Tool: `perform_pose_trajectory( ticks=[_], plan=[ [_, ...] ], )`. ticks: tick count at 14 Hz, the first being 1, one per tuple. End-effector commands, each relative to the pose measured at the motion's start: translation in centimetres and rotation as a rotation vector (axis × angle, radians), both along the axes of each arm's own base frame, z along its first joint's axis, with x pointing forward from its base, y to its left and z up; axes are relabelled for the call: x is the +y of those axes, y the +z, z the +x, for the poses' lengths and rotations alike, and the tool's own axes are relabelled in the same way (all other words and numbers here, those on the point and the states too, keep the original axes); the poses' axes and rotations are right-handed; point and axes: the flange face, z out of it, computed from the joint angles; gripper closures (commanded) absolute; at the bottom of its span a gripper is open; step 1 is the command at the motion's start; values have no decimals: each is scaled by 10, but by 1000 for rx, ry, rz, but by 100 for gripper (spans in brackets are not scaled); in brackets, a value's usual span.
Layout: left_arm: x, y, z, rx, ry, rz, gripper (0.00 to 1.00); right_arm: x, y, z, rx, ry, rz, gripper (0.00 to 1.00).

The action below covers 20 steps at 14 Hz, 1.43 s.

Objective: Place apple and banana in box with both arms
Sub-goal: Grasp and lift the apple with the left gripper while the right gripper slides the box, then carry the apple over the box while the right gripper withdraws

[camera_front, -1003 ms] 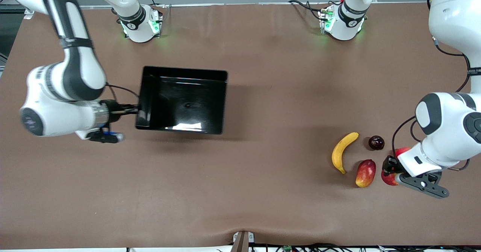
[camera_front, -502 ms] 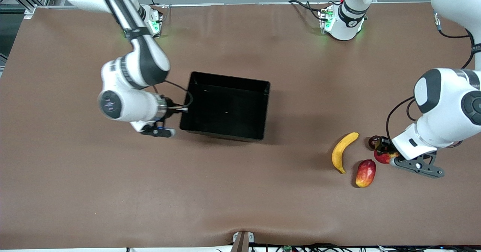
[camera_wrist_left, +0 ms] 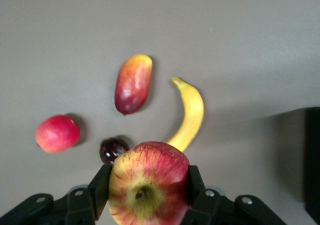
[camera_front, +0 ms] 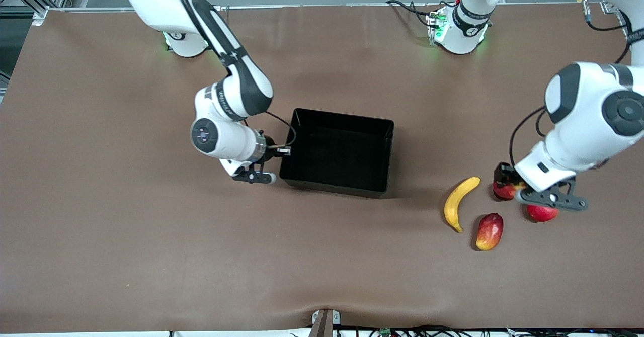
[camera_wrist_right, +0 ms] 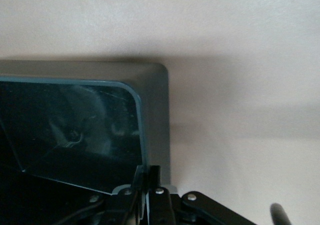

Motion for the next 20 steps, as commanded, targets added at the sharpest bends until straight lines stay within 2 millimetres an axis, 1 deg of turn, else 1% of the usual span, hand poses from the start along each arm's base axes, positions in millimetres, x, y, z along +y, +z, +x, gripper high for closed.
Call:
perform_pose_trajectory(
  ticks=[1,2,3,4,5,6,7,8,9,10,11,12,13,15,16,17,19,20],
  plan=[
    [-33,13,-44,-6,54,2,100,-5,12,13,-5,-22,38,0],
    [-51,12,-54,-4,81,3,100,-5,15,14,-9,-21,41,0],
    [-71,9,-64,-1,118,-1,100,-9,21,19,-16,-23,46,0],
    [-89,5,-71,1,137,-6,100,-17,29,24,-15,-33,50,0],
    [-107,3,-77,-4,139,-16,100,-26,43,25,6,-31,57,0],
    [-122,-3,-82,-5,142,-26,100,-40,66,34,15,-27,66,0],
    [-138,-10,-88,-12,147,-41,100,-55,84,44,42,-22,75,0],
    [-155,-17,-96,-31,150,-56,100,-72,109,56,69,-18,89,0],
    [-173,-28,-105,-36,143,-75,100,-94,132,68,85,-7,83,0],
    [-192,-34,-113,-46,130,-93,100,-113,158,78,67,18,43,0],
    [-211,-40,-121,-40,118,-105,100,-122,173,81,48,52,-30,0],
    [-224,-46,-126,-35,100,-112,100,-133,182,84,32,72,-98,0],
    [-234,-51,-129,-43,70,-111,100,-151,192,89,9,69,-142,0],
    [-257,-73,-139,-40,17,-97,100,-192,219,99,-32,39,-182,0],
    [-264,-82,-140,-51,16,-94,100,-210,224,104,-59,68,-209,0],
    [-273,-95,-143,-58,12,-88,100,-229,232,109,-95,113,-244,0],
    [-294,-119,-155,-82,8,-71,100,-284,245,119,-140,147,-242,0],
    [-302,-134,-159,-90,19,-63,100,-305,250,122,-157,154,-239,0]
  ],
)
